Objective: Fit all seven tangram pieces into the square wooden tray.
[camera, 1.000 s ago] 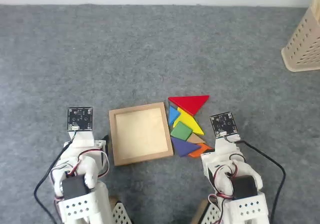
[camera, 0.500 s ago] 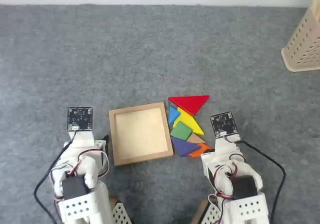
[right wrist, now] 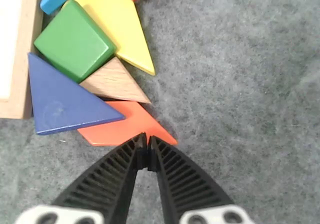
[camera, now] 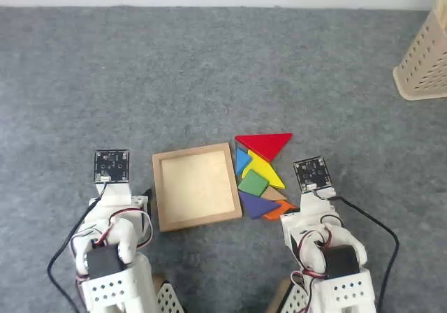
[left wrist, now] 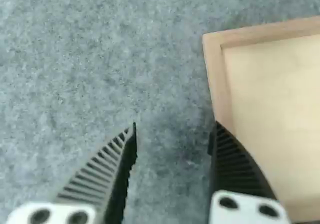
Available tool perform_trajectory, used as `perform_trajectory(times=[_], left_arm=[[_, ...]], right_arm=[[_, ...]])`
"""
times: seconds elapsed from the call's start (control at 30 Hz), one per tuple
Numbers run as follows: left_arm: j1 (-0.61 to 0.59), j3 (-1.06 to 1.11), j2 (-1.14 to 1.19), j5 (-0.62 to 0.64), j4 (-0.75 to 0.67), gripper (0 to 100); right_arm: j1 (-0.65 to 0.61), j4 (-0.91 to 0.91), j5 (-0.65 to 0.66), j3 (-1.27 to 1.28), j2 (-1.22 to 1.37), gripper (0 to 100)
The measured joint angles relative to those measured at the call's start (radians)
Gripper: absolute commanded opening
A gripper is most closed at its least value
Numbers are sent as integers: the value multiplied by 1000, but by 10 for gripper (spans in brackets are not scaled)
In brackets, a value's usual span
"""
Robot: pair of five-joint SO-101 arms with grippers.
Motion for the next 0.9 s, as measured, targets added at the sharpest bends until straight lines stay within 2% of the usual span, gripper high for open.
perform_trajectory(times=[0.17, 0.27, 0.4, 0.47, 0.57, 0.7, 0.9], left_arm=[[0, 0, 0, 0, 0, 225], [0, 0, 0, 0, 0, 225], [0, 0, 0, 0, 0, 225], [0, 0, 0, 0, 0, 225], [0, 0, 0, 0, 0, 225], [0, 0, 0, 0, 0, 225], [0, 0, 0, 0, 0, 225]], right_arm=[[21, -77, 0, 0, 0, 6], [117, -207, 35, 0, 0, 6], [279, -382, 207, -9, 0, 6], [365, -404, 241, -54, 0, 6], [430, -387, 244, -147, 0, 6], [413, -305, 244, -261, 5, 6], [290, -292, 247, -425, 327, 6]])
